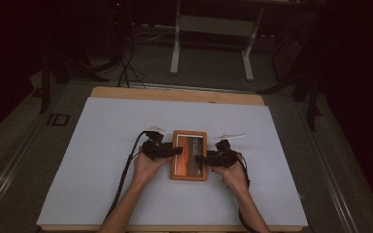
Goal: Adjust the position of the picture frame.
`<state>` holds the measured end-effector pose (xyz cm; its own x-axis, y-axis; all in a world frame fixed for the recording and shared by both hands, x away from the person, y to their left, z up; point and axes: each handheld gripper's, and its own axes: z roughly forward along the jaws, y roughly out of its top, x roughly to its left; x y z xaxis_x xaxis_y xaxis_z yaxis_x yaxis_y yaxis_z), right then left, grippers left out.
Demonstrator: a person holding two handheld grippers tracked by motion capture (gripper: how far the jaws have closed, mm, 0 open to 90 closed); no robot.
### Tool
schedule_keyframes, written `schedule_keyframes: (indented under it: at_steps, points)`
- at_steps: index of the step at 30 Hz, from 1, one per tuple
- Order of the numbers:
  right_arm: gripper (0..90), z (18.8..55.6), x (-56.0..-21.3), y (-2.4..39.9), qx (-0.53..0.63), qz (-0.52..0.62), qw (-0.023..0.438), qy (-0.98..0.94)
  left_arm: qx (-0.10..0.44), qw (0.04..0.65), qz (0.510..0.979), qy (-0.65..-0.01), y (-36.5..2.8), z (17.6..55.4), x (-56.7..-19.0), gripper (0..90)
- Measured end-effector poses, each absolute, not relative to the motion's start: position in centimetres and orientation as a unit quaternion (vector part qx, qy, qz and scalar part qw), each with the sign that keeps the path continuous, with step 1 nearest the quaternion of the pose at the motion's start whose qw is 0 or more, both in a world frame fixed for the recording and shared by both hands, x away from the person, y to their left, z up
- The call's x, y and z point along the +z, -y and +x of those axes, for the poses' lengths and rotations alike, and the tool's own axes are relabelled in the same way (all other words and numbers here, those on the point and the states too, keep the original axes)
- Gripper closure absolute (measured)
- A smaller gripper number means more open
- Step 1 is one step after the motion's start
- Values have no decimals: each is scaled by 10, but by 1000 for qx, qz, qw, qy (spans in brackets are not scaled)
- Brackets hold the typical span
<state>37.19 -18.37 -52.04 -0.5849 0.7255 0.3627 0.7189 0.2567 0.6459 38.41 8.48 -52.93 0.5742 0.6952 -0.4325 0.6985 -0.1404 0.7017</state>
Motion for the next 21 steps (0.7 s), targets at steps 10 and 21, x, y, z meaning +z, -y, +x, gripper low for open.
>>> schedule_keyframes:
  at_steps: [10, 21]
  points:
    - [388, 370, -519, 183, 398, 459, 5, -794, -5, 467, 758, -455, -86, 389, -529, 430]
    - [444, 367, -508, 191, 404, 441, 41, -800, -4, 465, 760, -454, -86, 389, -528, 427]
